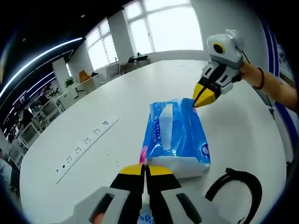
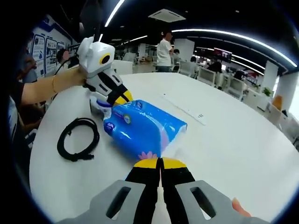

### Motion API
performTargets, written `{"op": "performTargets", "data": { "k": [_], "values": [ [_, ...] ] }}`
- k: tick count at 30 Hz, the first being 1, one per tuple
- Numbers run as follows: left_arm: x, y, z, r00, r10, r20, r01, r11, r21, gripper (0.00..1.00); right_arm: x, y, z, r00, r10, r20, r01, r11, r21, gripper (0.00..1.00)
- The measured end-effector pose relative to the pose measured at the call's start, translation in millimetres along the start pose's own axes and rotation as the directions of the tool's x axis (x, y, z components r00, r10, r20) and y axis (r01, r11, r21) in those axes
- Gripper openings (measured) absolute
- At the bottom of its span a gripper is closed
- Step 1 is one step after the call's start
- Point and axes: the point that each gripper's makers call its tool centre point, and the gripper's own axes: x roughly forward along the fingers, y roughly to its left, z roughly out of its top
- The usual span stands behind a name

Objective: Arrange the tabletop items into an orderly group along one side of the table until the central work area is clear of visible clutter.

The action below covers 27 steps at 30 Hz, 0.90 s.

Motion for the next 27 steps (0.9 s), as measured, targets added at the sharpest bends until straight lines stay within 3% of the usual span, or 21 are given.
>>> {"op": "performTargets", "data": {
  "k": [10,27],
  "values": [
    [3.1,-0.6,7.3,1.000,0.003,0.012,-0.004,1.000,0.017,0.00,-5.5,8.5,-2.3,1.000,0.002,0.017,-0.002,1.000,-0.003,0.00],
    [-0.9,5.7,0.4,0.999,0.036,0.006,-0.036,0.999,0.016,0.00,0.1,36.9,-5.8,1.000,0.000,0.027,0.000,1.000,-0.004,0.00]
  ]
}}
